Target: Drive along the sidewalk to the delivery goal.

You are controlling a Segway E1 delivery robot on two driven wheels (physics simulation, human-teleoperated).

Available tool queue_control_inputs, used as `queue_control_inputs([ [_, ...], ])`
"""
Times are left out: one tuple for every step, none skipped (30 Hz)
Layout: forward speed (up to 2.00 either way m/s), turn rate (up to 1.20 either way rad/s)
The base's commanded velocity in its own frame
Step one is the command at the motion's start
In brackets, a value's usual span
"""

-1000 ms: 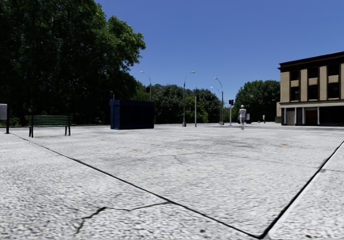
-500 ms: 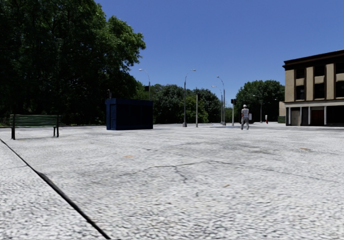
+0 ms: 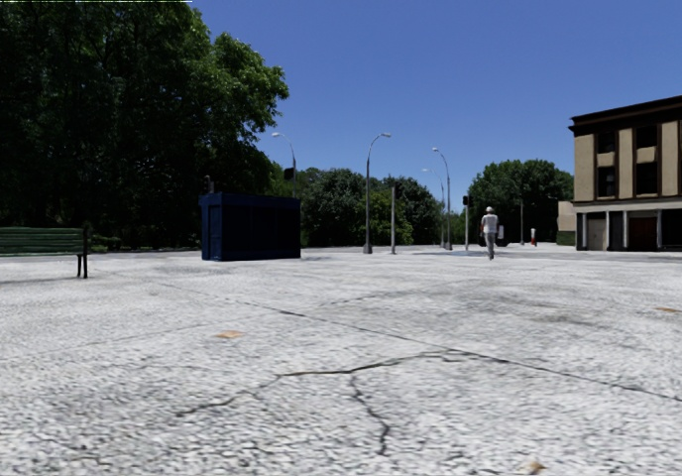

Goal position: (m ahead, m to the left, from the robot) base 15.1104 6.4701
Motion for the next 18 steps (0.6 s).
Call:
queue_control_inputs([
  [2.0,0.0],
  [2.0,0.02],
  [2.0,0.06],
  [2.0,0.06],
  [2.0,0.12],
  [2.0,0.23],
  [2.0,0.29],
  [2.0,0.29],
  [2.0,0.31],
  [2.0,0.32],
  [2.0,0.32],
  [2.0,0.32],
  [2.0,0.32],
  [2.0,0.32],
  [2.0,0.32],
  [2.0,0.32],
  [2.0,0.32],
  [2.0,0.32],
])
